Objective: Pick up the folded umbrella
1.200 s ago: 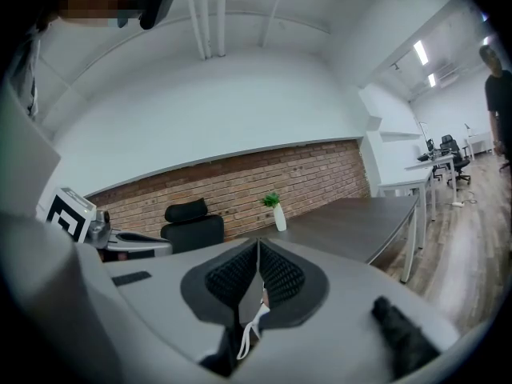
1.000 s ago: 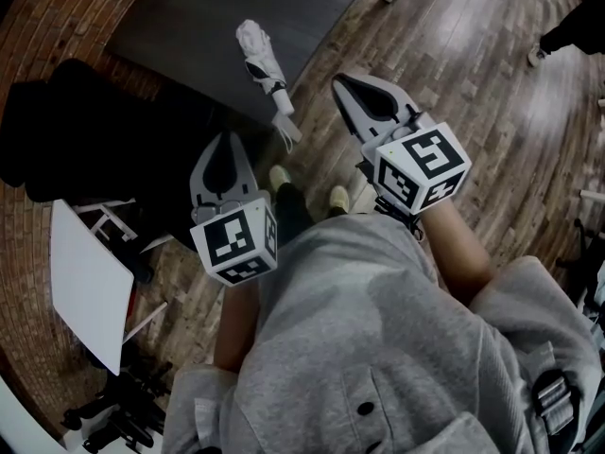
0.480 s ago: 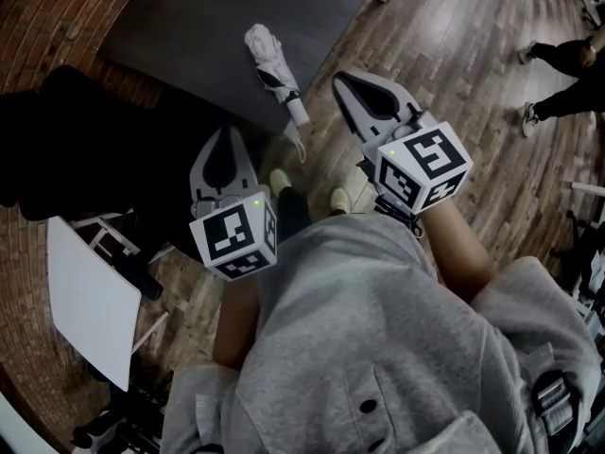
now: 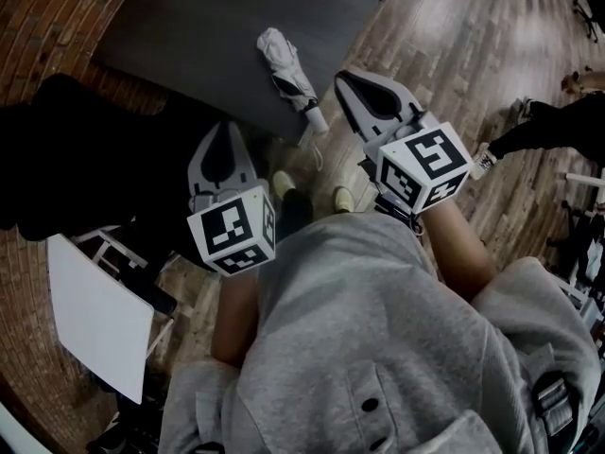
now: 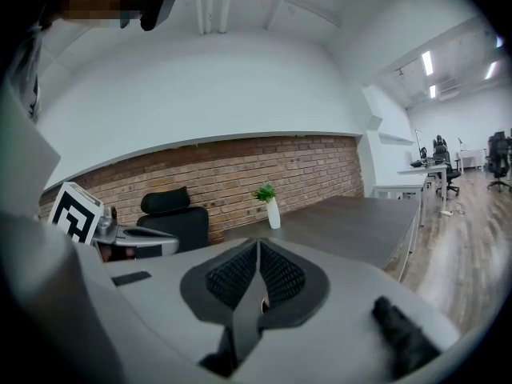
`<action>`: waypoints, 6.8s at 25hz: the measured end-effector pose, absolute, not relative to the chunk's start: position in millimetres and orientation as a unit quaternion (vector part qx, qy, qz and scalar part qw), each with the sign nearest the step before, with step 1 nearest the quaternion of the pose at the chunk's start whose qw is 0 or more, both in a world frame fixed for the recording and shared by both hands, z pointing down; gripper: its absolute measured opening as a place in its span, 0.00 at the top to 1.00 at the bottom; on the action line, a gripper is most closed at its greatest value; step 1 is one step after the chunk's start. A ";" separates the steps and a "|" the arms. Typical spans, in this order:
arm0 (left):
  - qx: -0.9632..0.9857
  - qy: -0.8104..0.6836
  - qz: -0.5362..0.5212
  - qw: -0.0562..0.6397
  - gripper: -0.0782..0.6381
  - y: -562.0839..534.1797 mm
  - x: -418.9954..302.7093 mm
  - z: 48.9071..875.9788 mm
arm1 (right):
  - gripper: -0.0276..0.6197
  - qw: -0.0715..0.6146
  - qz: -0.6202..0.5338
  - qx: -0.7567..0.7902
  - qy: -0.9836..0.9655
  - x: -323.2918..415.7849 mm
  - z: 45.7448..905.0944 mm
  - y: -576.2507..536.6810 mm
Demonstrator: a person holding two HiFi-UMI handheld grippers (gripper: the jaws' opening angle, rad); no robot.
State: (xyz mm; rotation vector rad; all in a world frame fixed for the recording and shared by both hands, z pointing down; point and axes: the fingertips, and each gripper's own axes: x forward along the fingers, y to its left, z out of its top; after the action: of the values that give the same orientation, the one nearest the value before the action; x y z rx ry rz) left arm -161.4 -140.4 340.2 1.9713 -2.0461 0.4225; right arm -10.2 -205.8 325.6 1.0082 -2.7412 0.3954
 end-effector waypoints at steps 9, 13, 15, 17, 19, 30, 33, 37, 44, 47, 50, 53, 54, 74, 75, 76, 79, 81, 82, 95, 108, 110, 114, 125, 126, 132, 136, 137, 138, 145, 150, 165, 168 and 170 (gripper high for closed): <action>0.684 -0.700 0.144 0.144 0.87 -154.5 -193.8 348.8 | 0.92 0.118 0.139 0.346 -0.920 -40.9 339.5 -217.9; 0.688 -0.696 0.143 0.147 0.87 -162.4 -205.6 352.9 | 0.90 0.134 0.146 0.349 -0.916 -50.4 351.0 -224.4; 0.690 -0.694 0.142 0.148 0.87 -166.6 -210.5 354.5 | 0.81 0.142 0.149 0.348 -0.914 -55.0 356.2 -227.1; 0.692 -0.691 0.142 0.150 0.87 -170.6 -214.7 355.6 | 0.75 0.152 0.148 0.351 -0.912 -58.7 360.2 -230.1; 0.695 -0.688 0.143 0.151 0.87 -174.4 -218.3 357.3 | 0.74 0.161 0.146 0.356 -0.909 -61.0 366.5 -234.3; 0.701 -0.676 0.155 0.164 0.87 -190.5 -231.5 373.9 | 0.72 0.207 0.178 0.361 -0.892 -67.7 419.1 -252.1; 0.703 -0.673 0.155 0.169 0.87 -194.7 -230.9 376.7 | 0.71 0.217 0.182 0.361 -0.888 -67.4 427.3 -254.2; 0.705 -0.670 0.156 0.172 0.87 -199.5 -230.9 378.5 | 0.71 0.232 0.186 0.358 -0.885 -67.6 437.9 -257.1; 0.702 -0.672 0.157 0.176 0.87 -202.7 -236.3 379.6 | 0.70 0.254 0.196 0.352 -0.880 -68.0 461.1 -263.1; 0.699 -0.674 0.159 0.177 0.87 -201.4 -239.1 380.6 | 0.70 0.266 0.198 0.350 -0.876 -67.3 473.3 -263.8; 0.697 -0.675 0.161 0.180 0.87 -199.6 -241.9 382.7 | 0.69 0.274 0.202 0.349 -0.873 -67.9 483.0 -264.1; 0.696 -0.676 0.162 0.181 0.87 -198.4 -244.7 384.0 | 0.69 0.279 0.204 0.346 -0.872 -70.0 489.9 -264.4; 0.695 -0.677 0.162 0.181 0.87 -197.9 -245.6 384.6 | 0.68 0.281 0.204 0.346 -0.872 -70.6 492.0 -264.3; 0.685 -0.684 0.166 0.187 0.87 -195.8 -256.6 389.5 | 0.61 0.329 0.217 0.351 -0.849 -82.6 545.7 -272.9; 0.684 -0.685 0.166 0.188 0.87 -195.6 -257.4 390.0 | 0.61 0.334 0.218 0.349 -0.848 -83.1 549.1 -273.1; 0.683 -0.685 0.167 0.189 0.87 -195.2 -258.1 390.7 | 0.60 0.339 0.222 0.347 -0.845 -82.9 553.2 -272.8; 0.680 -0.687 0.167 0.192 0.87 -194.3 -258.9 391.4 | 0.60 0.354 0.238 0.344 -0.836 -81.0 564.0 -271.8; 0.679 -0.689 0.166 0.192 0.87 -194.7 -259.8 390.8 | 0.60 0.353 0.241 0.343 -0.836 -82.4 566.5 -274.3; 0.677 -0.690 0.166 0.192 0.87 -194.9 -261.0 390.6 | 0.59 0.353 0.242 0.343 -0.836 -83.2 567.8 -275.7; 0.671 -0.695 0.163 0.200 0.87 -198.1 -269.9 394.5 | 0.56 0.369 0.267 0.356 -0.816 -91.7 585.3 -283.6; 0.667 -0.698 0.160 0.204 0.87 -196.8 -274.9 396.6 | 0.54 0.414 0.267 0.380 -0.783 -105.1 600.4 -290.9; 0.667 -0.699 0.159 0.204 0.87 -195.8 -275.3 396.6 | 0.54 0.425 0.272 0.375 -0.778 -106.2 602.1 -290.0; 0.668 -0.698 0.156 0.203 0.87 -193.8 -271.9 394.2 | 0.54 0.426 0.274 0.370 -0.779 -104.4 601.4 -289.0; 0.666 -0.704 0.148 0.196 0.87 -182.2 -264.3 386.9 | 0.55 0.392 0.301 0.364 -0.789 -88.9 588.5 -286.8; 0.666 -0.705 0.148 0.196 0.87 -181.2 -263.2 386.6 | 0.55 0.385 0.305 0.363 -0.792 -88.8 586.0 -286.4; 0.670 -0.703 0.144 0.188 0.87 -175.8 -243.8 378.5 | 0.55 0.325 0.310 0.365 -0.815 -76.4 549.2 -287.5; 0.678 -0.699 0.142 0.181 0.87 -174.4 -224.1 372.6 | 0.55 0.286 0.292 0.368 -0.835 -59.5 515.7 -291.9; 0.680 -0.697 0.142 0.179 0.87 -173.7 -218.5 371.1 | 0.55 0.276 0.284 0.370 -0.840 -54.8 503.9 -292.9; 0.682 -0.696 0.142 0.177 0.87 -172.7 -212.9 369.6 | 0.55 0.266 0.278 0.372 -0.845 -49.8 492.1 -293.0; 0.689 -0.692 0.142 0.164 0.87 -163.3 -177.9 359.6 | 0.55 0.196 0.265 0.369 -0.869 -12.5 429.2 -279.0; 0.691 -0.691 0.143 0.153 0.87 -152.4 -150.4 352.0 | 0.55 0.144 0.239 0.367 -0.887 16.2 382.6 -263.7; 0.693 -0.696 0.139 0.127 0.87 -115.2 -81.5 325.7 | 0.55 0.030 0.186 0.353 -0.917 95.4 286.5 -208.3; 0.690 -0.700 0.136 0.123 0.87 -105.7 -67.0 324.1 | 0.55 0.010 0.176 0.340 -0.924 110.6 279.2 -193.3; 0.689 -0.703 0.134 0.120 0.87 -99.1 -59.5 322.8 | 0.55 -0.003 0.171 0.329 -0.929 118.3 275.0 -182.0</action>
State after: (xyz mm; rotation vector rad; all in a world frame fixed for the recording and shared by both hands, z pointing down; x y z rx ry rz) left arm -59.5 -99.1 322.8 2.0118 -2.0527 0.3918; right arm 118.3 -182.0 275.0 1.0354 -2.9242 0.5372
